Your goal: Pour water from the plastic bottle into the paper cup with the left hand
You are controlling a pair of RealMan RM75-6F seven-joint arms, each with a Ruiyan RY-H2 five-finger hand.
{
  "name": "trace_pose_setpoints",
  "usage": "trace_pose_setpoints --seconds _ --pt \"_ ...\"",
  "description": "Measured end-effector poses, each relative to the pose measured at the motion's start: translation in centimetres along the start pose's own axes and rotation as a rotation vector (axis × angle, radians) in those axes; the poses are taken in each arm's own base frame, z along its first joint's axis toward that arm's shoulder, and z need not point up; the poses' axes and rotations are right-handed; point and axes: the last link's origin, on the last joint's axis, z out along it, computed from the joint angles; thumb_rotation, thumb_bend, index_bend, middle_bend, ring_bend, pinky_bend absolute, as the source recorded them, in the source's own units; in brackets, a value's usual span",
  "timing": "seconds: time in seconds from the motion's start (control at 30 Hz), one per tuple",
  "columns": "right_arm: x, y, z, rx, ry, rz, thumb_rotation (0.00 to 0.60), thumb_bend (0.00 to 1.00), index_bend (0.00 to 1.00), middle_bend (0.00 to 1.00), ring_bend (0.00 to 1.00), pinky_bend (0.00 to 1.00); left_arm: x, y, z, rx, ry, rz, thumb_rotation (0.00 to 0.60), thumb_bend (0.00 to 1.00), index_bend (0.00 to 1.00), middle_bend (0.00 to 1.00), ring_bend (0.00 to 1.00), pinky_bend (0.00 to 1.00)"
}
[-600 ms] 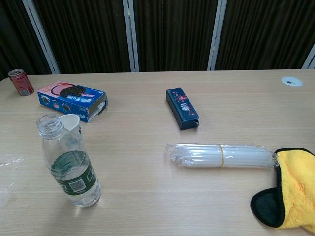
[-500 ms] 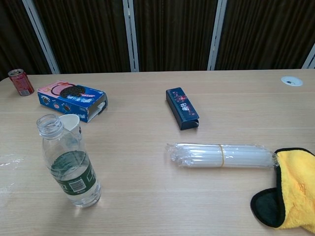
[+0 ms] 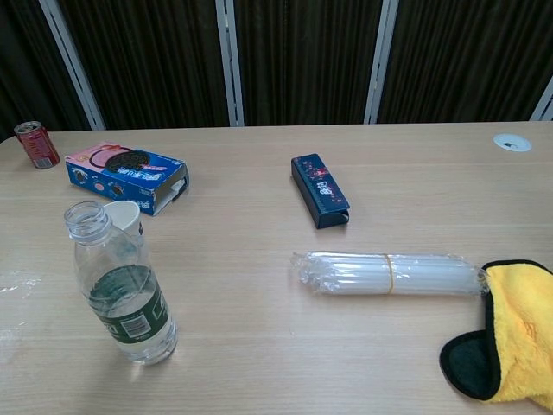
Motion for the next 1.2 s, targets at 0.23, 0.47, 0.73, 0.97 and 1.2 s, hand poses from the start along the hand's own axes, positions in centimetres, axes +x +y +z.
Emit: trace_pose_setpoints --seconds 0.23,0.47,0.73,0.97,1.2 --pt "0.0 0.0 0.0 0.003 -0.01 0.012 0.6 0.0 0.0 0.0 0.0 0.0 -5.4 2.5 0.5 -0.126 -0.15 -0.34 0.6 0.01 0.0 0.0 0.0 0.0" --pt "0.0 0.4 0.1 -0.005 -0.017 0.009 0.6 0.0 0.0 0.0 0.0 0.0 -8.5 3.7 1.0 -0.185 -0.233 -0.555 0.6 0.0 0.0 0.0 0.0 0.0" --pt "0.0 0.6 -0.1 -0.024 -0.015 -0.003 0.6 0.0 0.0 0.0 0.0 0.0 -11.4 5.2 2.8 -0.219 -0.305 -0.697 0.6 0.0 0.0 0.0 0.0 0.0" --pt "0.0 1.0 -0.3 -0.046 -0.014 -0.015 0.6 0.0 0.0 0.0 0.0 0.0 -13.2 6.6 4.6 -0.238 -0.349 -0.754 0.6 0.0 0.0 0.0 0.0 0.0" --pt "-0.1 1.5 -0.1 -0.07 -0.016 -0.02 0.6 0.0 0.0 0.0 0.0 0.0 -14.2 7.0 5.8 -0.234 -0.379 -0.773 0.6 0.0 0.0 0.0 0.0 0.01"
